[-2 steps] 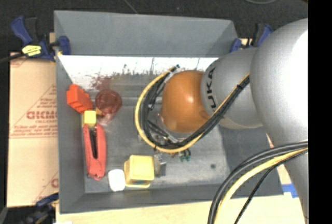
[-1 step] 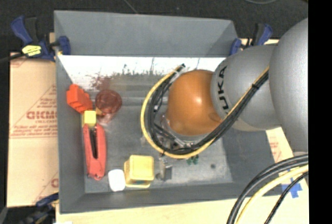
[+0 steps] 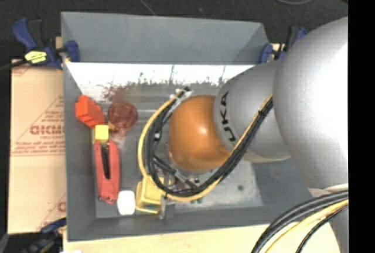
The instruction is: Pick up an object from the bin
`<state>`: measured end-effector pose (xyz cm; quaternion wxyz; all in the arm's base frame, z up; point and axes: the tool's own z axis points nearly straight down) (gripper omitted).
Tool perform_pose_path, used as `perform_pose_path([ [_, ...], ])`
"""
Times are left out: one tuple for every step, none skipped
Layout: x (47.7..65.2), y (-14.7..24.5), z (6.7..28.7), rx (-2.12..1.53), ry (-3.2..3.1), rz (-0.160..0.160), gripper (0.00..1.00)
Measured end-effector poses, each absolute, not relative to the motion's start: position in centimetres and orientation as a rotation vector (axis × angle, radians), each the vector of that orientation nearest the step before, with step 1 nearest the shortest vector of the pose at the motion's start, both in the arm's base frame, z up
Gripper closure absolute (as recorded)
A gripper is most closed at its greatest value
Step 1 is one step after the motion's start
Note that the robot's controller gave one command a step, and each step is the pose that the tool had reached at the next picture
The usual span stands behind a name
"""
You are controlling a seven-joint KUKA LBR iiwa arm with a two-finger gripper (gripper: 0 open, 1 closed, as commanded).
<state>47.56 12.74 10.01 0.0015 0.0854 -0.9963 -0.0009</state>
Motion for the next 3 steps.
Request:
perform_pose_path([
  [47.96,12.2,7.39,0.597,-3.115,0.003,0.0],
  [48.01,11.85,7.42,0.275,-3.146,-0.004,1.0],
  [48.02,11.85,7.42,0.275,-3.146,-0.004,1.0],
])
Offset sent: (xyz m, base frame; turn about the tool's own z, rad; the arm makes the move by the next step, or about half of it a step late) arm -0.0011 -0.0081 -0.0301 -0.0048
